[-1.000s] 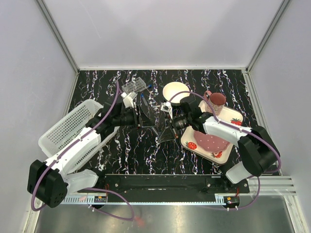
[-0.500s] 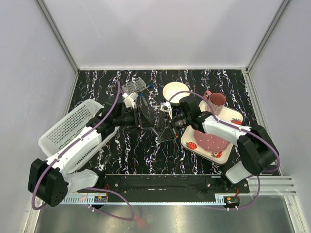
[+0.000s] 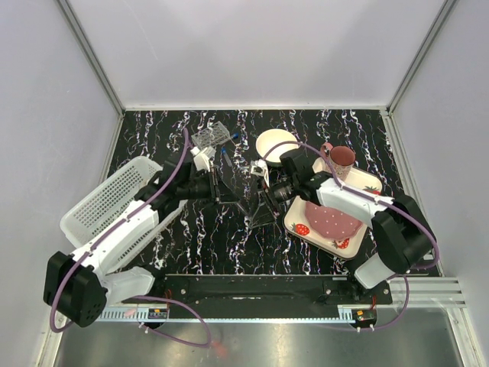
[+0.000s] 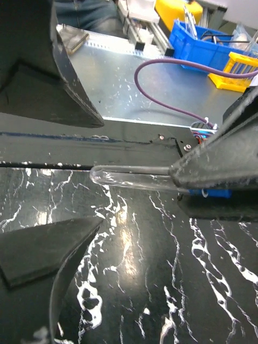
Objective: Organize the chemistry lab equipment
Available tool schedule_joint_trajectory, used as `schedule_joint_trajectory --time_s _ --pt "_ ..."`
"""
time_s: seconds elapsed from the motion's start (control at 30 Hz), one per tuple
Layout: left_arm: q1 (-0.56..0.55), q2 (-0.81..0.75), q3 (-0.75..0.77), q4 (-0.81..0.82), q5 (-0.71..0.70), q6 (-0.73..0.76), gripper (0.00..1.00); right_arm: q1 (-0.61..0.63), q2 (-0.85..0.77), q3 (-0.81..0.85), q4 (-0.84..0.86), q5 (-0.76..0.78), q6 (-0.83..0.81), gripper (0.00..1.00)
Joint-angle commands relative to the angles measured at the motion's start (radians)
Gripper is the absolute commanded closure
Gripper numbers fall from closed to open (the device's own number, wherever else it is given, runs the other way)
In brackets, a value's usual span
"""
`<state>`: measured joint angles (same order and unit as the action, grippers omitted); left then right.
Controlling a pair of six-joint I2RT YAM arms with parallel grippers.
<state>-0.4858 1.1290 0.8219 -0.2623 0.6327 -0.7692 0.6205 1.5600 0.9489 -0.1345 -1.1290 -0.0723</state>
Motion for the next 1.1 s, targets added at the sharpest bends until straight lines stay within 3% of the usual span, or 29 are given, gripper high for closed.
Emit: schedule_joint_trajectory --time_s 0.0,0.17,0.43,0.63,1.07 --pt "0.062 -0.017 0.094 -0.125 -0.103 0.111 0.93 0.005 -0.009 0.117 -0.225 0.044 -0.242 0.15" --pt "0.170 0.104 0.333 -0.342 -0.346 0.307 0.92 -0.030 -0.035 0.152 -0.350 0.063 -0.385 0.09" --pt "0.302 0.473 0.693 -0.327 -0.579 0.410 0.92 -0.070 -0.060 0.146 -0.359 0.060 -0.397 0.09" --pt "0.312 0.665 0.911 -0.253 -0.686 0.464 0.92 -0.074 -0.069 0.148 -0.370 0.083 -0.409 0.09" --pt "0.319 0.946 1.145 -0.166 -0.752 0.519 0.92 -0.074 -0.031 0.168 -0.405 0.083 -0.437 0.09"
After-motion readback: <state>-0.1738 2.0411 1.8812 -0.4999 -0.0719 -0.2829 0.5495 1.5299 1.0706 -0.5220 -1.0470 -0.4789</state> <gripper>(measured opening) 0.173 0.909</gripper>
